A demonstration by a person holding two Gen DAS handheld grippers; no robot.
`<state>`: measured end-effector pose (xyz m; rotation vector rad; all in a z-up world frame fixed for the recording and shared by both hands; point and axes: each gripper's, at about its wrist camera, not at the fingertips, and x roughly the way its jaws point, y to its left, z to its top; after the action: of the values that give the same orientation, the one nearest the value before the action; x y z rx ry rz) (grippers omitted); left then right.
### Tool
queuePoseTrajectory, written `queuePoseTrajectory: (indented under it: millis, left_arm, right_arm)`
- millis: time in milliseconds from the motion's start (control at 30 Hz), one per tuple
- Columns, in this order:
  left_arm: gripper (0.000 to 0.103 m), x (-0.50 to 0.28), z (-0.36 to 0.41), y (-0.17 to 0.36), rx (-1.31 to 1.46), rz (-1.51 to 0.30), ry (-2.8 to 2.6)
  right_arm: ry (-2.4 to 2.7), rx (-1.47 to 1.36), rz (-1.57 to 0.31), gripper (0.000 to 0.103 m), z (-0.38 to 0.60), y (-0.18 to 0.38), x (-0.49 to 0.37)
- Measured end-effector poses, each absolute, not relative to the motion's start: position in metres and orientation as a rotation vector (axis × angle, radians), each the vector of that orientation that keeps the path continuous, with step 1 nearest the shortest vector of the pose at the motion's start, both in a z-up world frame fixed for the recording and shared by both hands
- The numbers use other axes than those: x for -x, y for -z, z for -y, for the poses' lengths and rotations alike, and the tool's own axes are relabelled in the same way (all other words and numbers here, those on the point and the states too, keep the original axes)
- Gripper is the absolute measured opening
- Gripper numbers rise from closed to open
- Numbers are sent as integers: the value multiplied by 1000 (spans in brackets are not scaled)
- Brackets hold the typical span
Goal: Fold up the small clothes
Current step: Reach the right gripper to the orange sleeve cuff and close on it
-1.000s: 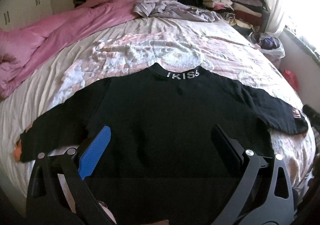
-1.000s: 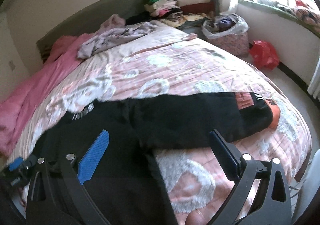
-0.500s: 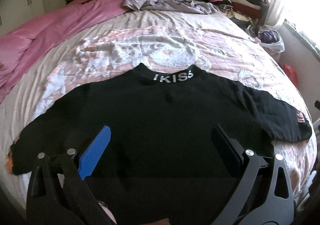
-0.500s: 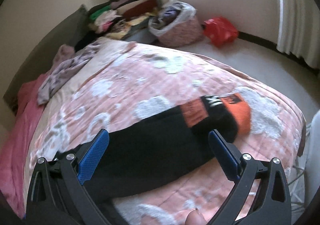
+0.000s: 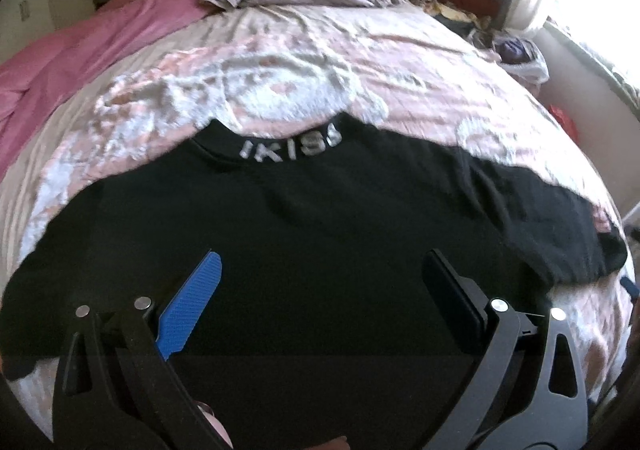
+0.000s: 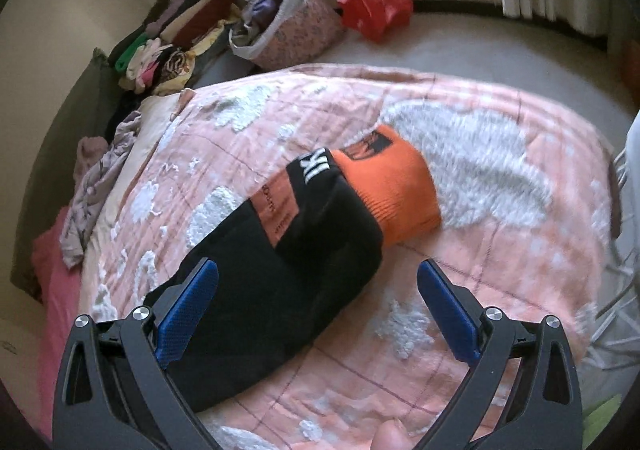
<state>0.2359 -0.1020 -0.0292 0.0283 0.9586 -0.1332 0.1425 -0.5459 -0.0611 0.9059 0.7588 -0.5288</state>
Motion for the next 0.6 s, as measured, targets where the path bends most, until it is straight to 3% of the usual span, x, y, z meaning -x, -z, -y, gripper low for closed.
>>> queuePoseTrajectory:
  millis: [233, 300, 367, 500, 600]
  left_arm:
    - [94, -235, 100, 50, -20, -983, 139]
    - [94, -235, 98, 52, -12, -983, 134]
    - [94, -235, 95, 53, -8, -981, 127]
    - [94, -236, 89, 52, -6, -974, 119]
    - [94, -236, 82, 50, 8, -966, 112]
  right_arm:
    - [515, -934, -772, 95, 552, 77, -163]
    - [516, -952, -761, 78, 556, 78, -167]
    - [516, -989, -750, 74, 562, 79, -171]
    - [501, -1082, -708, 41, 580, 79, -179]
    - [473, -1143, -671, 26, 588, 80, -182]
